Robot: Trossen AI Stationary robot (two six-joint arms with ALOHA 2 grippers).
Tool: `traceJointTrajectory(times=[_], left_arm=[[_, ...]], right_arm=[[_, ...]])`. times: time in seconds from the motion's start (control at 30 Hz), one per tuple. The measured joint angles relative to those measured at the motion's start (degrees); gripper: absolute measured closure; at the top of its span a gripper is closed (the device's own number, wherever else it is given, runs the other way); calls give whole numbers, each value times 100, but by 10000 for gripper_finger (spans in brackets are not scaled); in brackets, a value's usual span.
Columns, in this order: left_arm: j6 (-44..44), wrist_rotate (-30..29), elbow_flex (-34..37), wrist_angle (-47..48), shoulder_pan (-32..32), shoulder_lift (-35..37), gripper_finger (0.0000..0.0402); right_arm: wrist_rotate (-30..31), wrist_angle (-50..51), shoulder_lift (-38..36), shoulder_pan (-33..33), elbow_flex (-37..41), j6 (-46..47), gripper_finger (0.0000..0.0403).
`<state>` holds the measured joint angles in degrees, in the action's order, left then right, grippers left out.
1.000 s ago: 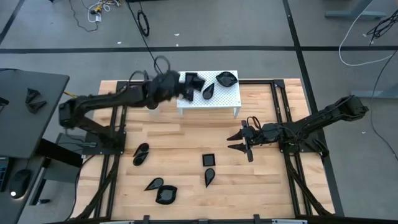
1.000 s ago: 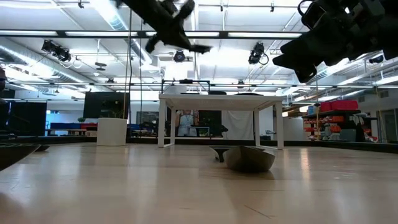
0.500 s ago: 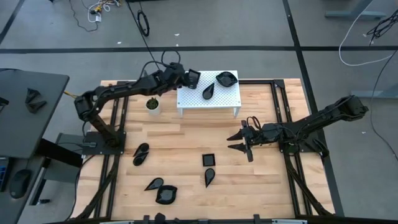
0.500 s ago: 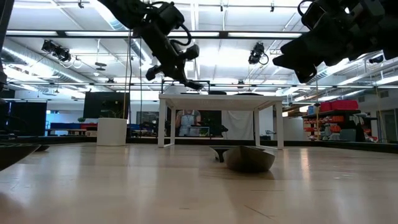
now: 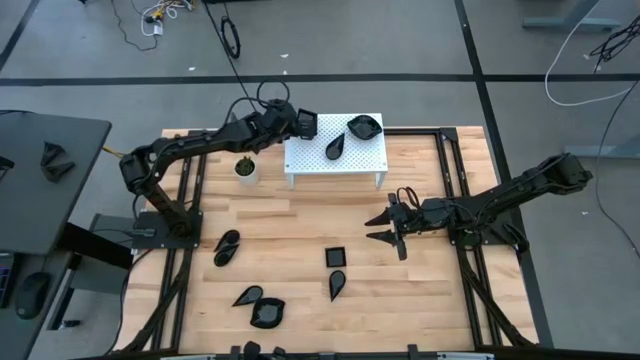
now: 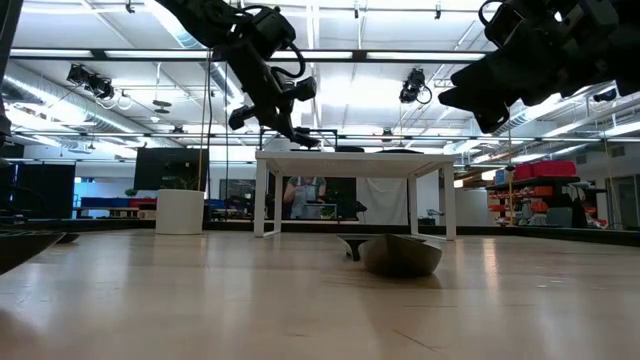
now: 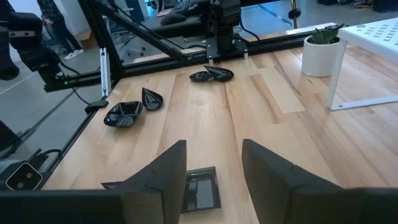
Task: Pick & Place Mini shaped plates
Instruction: Stack the black plate on top of the black plate on the shelf
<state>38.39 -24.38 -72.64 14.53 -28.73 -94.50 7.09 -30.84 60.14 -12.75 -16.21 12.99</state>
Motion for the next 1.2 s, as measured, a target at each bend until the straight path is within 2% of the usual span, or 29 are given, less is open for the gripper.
traceJointTrajectory(times=[0.1,0.37,0.53,0.63,0.7,0.8,0.93,1.07,1.2], left_arm=[[-2,2,0,-1,2,0,367],[-11,118,0,-4,2,0,277],[-565,869,2,0,-29,114,245],[-805,1423,2,201,49,324,241],[-914,1514,2,581,263,492,243],[-968,1262,0,1447,914,716,251],[-416,484,0,2729,2210,826,262],[944,-16,0,3729,3646,773,270],[2410,-260,2,3999,4995,585,271]], right_arm=[[0,-1,0,0,0,0,246],[0,1,0,2,0,0,246],[0,4,0,1,0,0,246],[0,20,0,2,0,0,246],[0,46,0,2,0,0,246],[0,45,0,2,0,0,246],[0,43,0,2,0,0,246],[0,43,0,1,0,0,246],[0,43,0,1,0,-21,246]])
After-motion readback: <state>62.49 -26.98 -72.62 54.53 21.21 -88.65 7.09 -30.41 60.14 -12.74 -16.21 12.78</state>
